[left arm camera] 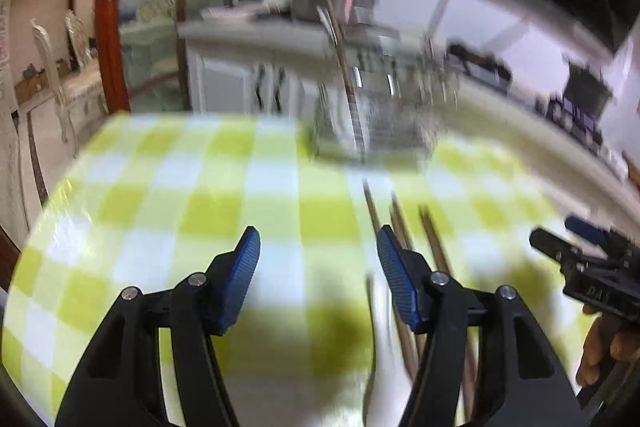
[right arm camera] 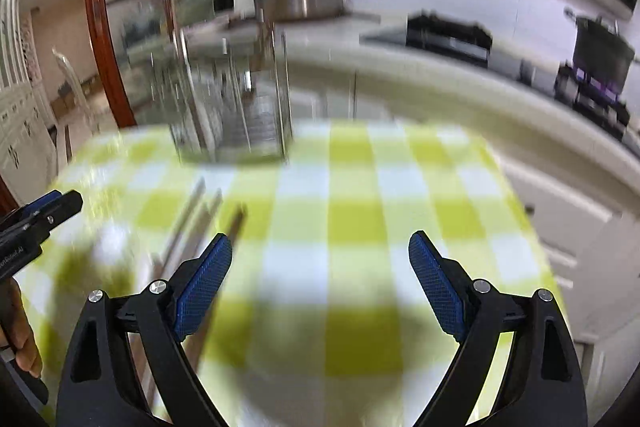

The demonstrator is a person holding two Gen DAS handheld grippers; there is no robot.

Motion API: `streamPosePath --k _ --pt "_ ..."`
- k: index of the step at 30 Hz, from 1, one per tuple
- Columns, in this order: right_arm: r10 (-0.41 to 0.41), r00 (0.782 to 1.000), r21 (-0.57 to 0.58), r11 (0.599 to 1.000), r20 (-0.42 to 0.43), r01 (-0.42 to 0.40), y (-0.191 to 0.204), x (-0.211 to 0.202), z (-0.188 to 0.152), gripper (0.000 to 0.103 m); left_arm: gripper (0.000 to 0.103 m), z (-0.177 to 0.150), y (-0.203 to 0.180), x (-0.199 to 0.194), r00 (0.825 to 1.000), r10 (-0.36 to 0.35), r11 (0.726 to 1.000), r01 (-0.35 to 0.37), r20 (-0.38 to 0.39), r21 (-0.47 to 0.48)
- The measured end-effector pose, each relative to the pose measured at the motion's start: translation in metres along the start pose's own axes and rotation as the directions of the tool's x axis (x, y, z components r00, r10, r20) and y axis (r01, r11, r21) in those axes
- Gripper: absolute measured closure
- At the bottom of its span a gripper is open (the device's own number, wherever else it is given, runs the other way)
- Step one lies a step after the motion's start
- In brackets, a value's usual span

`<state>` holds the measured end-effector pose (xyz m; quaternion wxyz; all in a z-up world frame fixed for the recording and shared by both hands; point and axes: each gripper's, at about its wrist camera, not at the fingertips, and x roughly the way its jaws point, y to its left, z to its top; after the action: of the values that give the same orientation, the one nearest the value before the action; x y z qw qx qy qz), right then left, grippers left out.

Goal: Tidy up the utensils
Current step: 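Grasp the second white spoon with the left tool while the right tool approaches the chopsticks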

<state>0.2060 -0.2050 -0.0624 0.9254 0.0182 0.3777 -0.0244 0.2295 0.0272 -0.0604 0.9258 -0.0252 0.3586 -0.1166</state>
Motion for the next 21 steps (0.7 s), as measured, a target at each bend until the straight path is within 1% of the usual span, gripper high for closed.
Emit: streamPosePath --k 1,2,3,5,7,10,12,14,16,17,19,21 --pt "0.001 1.0 0.002 1.0 -0.012 -0.001 -0.001 0.002 -0.005 0.019 0.048 -0.01 -0.004 0.004 0.999 -0.02 1.0 0.02 -0.03 0.017" --pt "0.0 1.0 0.004 1.0 -0.02 0.0 0.0 0.003 -0.011 0.019 0.05 -0.016 -0.007 0.007 0.998 -0.021 0.999 0.023 -0.052 0.029" --pt "-0.002 1.0 0.003 1.0 -0.029 0.002 -0.001 0.004 -0.013 0.019 0.054 -0.02 -0.009 0.01 0.998 -0.022 0.999 0.024 -0.066 0.035" --pt "-0.007 0.999 0.003 1.0 -0.043 0.007 -0.004 0.006 -0.017 0.019 0.058 -0.025 -0.014 0.015 0.995 -0.037 0.998 0.042 -0.093 0.045" --pt "-0.004 0.999 0.004 1.0 -0.046 0.005 -0.006 0.007 -0.019 0.019 0.062 -0.026 -0.019 0.019 0.993 -0.017 0.997 0.025 -0.113 0.068" --pt "-0.003 0.999 -0.004 1.0 -0.049 0.003 -0.004 0.005 -0.021 0.019 0.063 -0.027 -0.026 0.025 0.991 -0.026 0.996 0.037 -0.131 0.083" --pt "0.001 0.999 -0.01 1.0 -0.054 -0.002 -0.002 0.006 -0.022 0.019 0.064 -0.025 -0.031 0.031 0.989 -0.018 0.995 0.032 -0.144 0.099" --pt "0.006 0.998 -0.014 1.0 -0.061 -0.007 -0.001 0.009 -0.022 0.019 0.066 -0.026 -0.035 0.035 0.987 -0.022 0.993 0.039 -0.158 0.108" --pt "0.006 0.998 -0.018 1.0 -0.069 -0.007 -0.001 0.011 -0.023 0.019 0.07 -0.028 -0.039 0.041 0.985 0.002 0.992 0.02 -0.173 0.128" --pt "0.006 0.998 -0.017 1.0 -0.07 -0.007 -0.001 0.012 -0.023 0.019 0.071 -0.029 -0.04 0.042 0.984 0.007 0.991 0.017 -0.176 0.134" --pt "0.008 0.997 -0.016 1.0 -0.072 -0.009 -0.001 0.013 -0.023 0.019 0.071 -0.028 -0.04 0.044 0.984 -0.004 0.99 0.029 -0.18 0.135" --pt "0.008 0.997 -0.015 1.0 -0.073 -0.009 -0.001 0.013 -0.023 0.019 0.071 -0.028 -0.042 0.046 0.983 0.004 0.99 0.023 -0.185 0.142"
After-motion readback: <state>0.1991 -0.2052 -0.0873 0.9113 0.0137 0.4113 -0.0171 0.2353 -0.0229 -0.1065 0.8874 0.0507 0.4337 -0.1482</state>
